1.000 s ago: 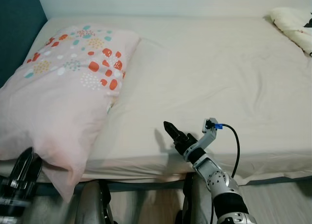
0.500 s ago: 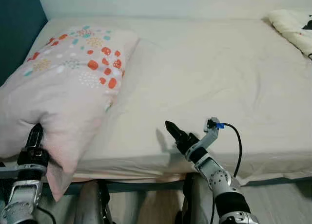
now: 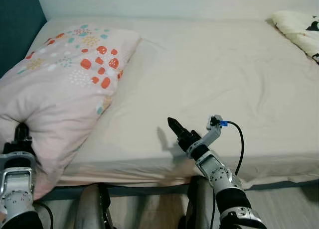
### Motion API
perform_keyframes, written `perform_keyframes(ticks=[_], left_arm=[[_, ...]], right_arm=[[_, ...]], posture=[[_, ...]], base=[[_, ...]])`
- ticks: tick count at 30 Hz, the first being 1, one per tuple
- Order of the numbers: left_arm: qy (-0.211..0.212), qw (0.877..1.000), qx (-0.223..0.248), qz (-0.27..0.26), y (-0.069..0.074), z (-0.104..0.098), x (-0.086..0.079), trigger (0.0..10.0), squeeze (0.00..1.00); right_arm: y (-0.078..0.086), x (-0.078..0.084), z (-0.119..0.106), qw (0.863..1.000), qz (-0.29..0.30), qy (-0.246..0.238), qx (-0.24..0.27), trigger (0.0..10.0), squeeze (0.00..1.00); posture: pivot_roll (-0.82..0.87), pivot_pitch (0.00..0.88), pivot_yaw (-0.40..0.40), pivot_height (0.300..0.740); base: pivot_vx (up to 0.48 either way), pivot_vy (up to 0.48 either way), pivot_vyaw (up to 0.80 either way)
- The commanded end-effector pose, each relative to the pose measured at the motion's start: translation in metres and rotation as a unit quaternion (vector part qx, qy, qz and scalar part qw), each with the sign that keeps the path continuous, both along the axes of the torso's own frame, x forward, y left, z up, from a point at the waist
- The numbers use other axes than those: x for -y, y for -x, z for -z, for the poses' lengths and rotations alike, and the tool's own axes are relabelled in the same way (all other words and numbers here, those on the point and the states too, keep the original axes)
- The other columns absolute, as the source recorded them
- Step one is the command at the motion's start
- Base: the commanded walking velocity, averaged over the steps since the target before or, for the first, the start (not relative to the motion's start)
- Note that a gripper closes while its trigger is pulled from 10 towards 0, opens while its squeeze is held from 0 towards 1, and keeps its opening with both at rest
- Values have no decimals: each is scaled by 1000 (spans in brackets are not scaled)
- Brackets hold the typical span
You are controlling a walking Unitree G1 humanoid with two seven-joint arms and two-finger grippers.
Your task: Clean up the room
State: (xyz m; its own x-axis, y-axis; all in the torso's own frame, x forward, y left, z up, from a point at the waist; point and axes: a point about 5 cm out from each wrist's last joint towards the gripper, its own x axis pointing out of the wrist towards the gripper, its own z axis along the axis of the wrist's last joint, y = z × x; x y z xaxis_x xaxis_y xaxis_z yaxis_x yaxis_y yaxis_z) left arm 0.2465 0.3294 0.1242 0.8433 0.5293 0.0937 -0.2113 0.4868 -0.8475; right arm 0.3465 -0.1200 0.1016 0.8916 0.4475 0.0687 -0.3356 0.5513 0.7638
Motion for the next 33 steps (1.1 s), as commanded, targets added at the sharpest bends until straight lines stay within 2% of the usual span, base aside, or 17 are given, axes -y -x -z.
perform_keyframes(ticks=[1,3,4,5,7,10,12,15,19,21,23,27,28,29,32,33], left_arm=[[6,1000,-18,-23,15,2,-2,0,0],[20,999,-22,-34,33,1,3,0,0],[20,999,-22,-34,33,1,3,0,0],[25,999,-22,-34,39,1,6,0,0],[25,999,-22,-34,39,1,6,0,0],[59,997,-39,-23,58,9,25,0,0],[79,996,-40,-10,65,13,36,0,0],[85,996,-38,-4,66,12,39,0,0],[115,992,24,54,63,-3,54,0,0],[125,984,73,108,60,-14,65,0,0],[133,976,100,137,59,-20,72,0,0],[137,974,108,146,60,-22,74,0,0],[141,968,120,166,62,-26,79,0,0],[141,968,120,166,62,-26,79,0,0],[142,953,140,227,68,-31,91,0,0],[142,953,140,227,68,-31,91,0,0]], right_arm=[[0,0,1,1000,2,-12,-1,10000,0],[-3,1,-1,1000,3,-15,0,10000,0],[-3,1,-1,1000,3,-15,0,10000,0],[-4,1,-2,1000,4,-16,0,10000,0],[-4,1,-2,1000,4,-16,0,10000,0],[-8,-4,-4,1000,0,-24,3,10000,0],[-10,-9,-6,1000,-5,-27,5,10000,0],[-10,-11,-7,1000,-7,-29,6,10000,0],[-9,-13,-5,999,-12,-31,6,10000,0],[-8,-12,-3,999,-11,-32,2,10000,0],[-8,-11,-1,999,-11,-32,0,10000,0],[-8,-11,-1,999,-12,-31,0,10000,0],[-8,-11,-1,999,-11,-32,-1,10000,0],[-8,-11,-1,999,-11,-32,-1,10000,0],[-7,-11,1,999,-11,-29,-4,10000,0],[-7,-11,1,999,-11,-29,-4,10000,0]], posture=[[160,220,-72,350],[173,222,-76,350],[173,222,-76,350],[177,223,-77,350],[177,223,-77,350],[194,222,-82,350],[194,222,-82,350],[194,218,-83,350],[194,218,-83,350],[197,214,-80,350],[194,210,-77,350],[194,210,-77,350],[191,213,-76,350],[191,213,-76,350],[191,215,-79,350],[191,215,-79,350]], base=[[0,0,0],[0,0,0],[0,0,0],[0,0,0],[0,0,0],[0,0,0],[0,0,0],[0,0,0],[0,0,0],[0,0,0],[0,0,0],[0,0,0],[0,0,0],[0,0,0],[0,0,0],[0,0,0]])
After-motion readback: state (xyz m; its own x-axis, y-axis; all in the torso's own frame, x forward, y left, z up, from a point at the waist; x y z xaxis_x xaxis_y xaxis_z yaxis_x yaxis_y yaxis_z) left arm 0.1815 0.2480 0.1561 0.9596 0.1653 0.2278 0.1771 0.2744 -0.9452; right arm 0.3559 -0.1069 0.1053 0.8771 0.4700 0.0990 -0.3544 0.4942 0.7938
